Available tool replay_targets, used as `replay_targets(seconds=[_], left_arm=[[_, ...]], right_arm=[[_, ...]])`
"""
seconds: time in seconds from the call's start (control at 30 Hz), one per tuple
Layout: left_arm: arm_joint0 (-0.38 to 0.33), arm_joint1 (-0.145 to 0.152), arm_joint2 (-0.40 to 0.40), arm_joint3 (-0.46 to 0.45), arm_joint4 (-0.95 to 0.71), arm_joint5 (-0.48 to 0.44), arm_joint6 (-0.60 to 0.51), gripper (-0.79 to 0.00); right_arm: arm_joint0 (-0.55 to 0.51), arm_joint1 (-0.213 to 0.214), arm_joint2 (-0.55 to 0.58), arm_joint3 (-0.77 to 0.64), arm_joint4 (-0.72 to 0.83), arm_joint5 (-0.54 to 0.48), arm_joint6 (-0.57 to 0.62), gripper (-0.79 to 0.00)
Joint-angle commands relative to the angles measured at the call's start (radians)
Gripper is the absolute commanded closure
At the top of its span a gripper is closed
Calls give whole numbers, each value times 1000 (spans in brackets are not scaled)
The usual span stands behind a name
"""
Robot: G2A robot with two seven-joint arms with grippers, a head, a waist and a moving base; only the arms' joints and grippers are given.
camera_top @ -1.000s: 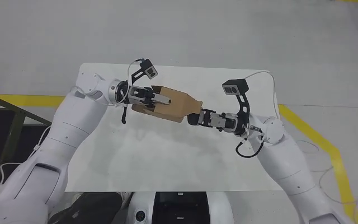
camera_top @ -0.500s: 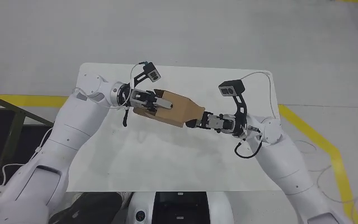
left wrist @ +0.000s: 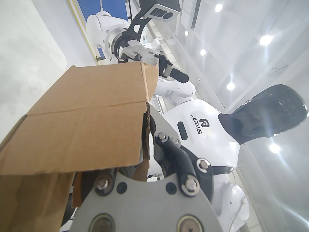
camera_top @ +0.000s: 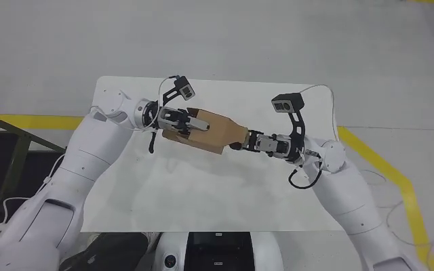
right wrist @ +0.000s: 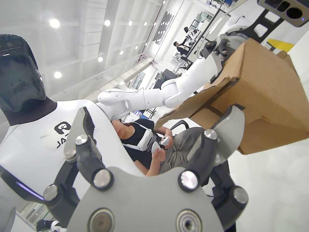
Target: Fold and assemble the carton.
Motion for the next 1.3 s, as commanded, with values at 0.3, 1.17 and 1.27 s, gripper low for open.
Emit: replay_targets(seconds=[0.3,1.17,1.27], left_arm=[[4,11,1,1,28,9,0,0],[19,45,11,-68,10,20,0,0],[20,48,12,-70,-4,23,0,0]], right_arm=[[-63,19,139,-73,-385,-123,-206,-785],[-116,6,91,-169,-1061,3,-563,-785],[-119,6,88,-171,-1071,7,-570,-785]])
